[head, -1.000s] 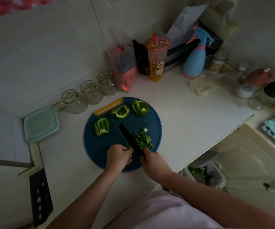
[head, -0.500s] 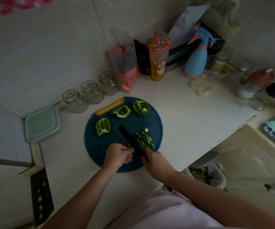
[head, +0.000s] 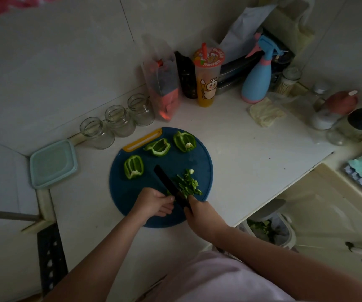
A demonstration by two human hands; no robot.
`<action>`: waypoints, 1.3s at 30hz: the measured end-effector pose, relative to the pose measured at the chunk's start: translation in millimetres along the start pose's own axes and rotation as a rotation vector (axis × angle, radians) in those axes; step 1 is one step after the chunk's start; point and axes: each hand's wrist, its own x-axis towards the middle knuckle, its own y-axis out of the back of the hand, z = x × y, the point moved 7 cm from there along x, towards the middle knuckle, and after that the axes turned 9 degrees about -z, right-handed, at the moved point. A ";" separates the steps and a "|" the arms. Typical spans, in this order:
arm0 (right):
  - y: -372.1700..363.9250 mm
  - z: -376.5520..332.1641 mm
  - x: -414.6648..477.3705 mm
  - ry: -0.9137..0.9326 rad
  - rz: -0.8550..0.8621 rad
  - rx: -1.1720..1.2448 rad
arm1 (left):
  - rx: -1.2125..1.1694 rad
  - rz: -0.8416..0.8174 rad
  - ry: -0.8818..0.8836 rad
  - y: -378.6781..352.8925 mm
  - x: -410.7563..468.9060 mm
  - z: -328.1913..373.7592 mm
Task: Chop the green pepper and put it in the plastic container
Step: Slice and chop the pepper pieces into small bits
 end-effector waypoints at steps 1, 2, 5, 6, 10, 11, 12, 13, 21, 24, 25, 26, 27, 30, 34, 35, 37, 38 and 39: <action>-1.0 -0.3 0.3 -0.005 0.000 -0.001 | 0.003 -0.004 0.003 -0.2 0.2 0.3; -1.9 -1.0 0.3 -0.008 0.001 -0.004 | 0.006 -0.006 0.007 -0.4 0.6 1.1; -4.9 -1.2 1.5 -0.016 -0.001 -0.012 | 0.015 -0.013 0.009 -0.8 1.5 4.2; -5.7 -1.1 1.8 -0.018 -0.002 -0.014 | 0.014 -0.017 0.011 -1.0 1.4 4.8; -7.5 -2.5 3.9 -0.018 -0.014 -0.006 | 0.001 -0.030 0.023 0.3 1.7 4.3; -6.6 -2.7 4.5 -0.019 -0.019 0.004 | 0.000 -0.034 0.025 0.8 2.2 3.9; -5.0 -3.0 5.1 -0.016 -0.025 0.018 | 0.000 -0.037 0.027 1.3 3.1 3.6; -3.9 -3.1 5.8 -0.011 -0.034 0.033 | -0.001 -0.041 0.027 1.9 3.8 3.3; -1.7 -4.7 10.6 -0.020 -0.076 0.050 | -0.012 -0.057 0.037 3.7 6.4 -0.1; -3.4 -7.4 16.1 -0.039 -0.081 0.041 | -0.019 -0.054 0.035 4.0 6.0 -0.4; -4.5 -8.5 18.1 -0.047 -0.080 0.040 | -0.019 -0.049 0.032 4.4 5.5 -0.4; -5.4 -10.2 19.7 -0.054 -0.079 0.036 | -0.021 -0.041 0.029 5.1 4.9 -0.1; -6.5 -11.7 20.9 -0.061 -0.078 0.028 | -0.024 -0.032 0.028 6.0 4.5 -0.3; -7.9 -16.1 23.3 -0.073 -0.071 -0.017 | -0.044 -0.023 0.040 7.0 2.9 -1.1; -4.9 -25.2 29.7 -0.073 -0.075 -0.049 | -0.073 -0.001 0.079 5.3 0.3 -1.4; -4.7 -26.6 30.2 -0.072 -0.073 -0.052 | -0.081 0.013 0.091 4.4 -0.5 -0.9; -6.0 -25.7 26.7 -0.072 -0.058 -0.059 | -0.109 0.032 0.108 1.8 -1.9 -0.7; -7.5 -23.0 23.2 -0.075 -0.047 -0.063 | -0.127 0.033 0.115 0.4 -2.4 -1.0; -9.8 -18.9 19.5 -0.083 -0.037 -0.064 | -0.149 0.029 0.119 -0.4 -3.0 -2.0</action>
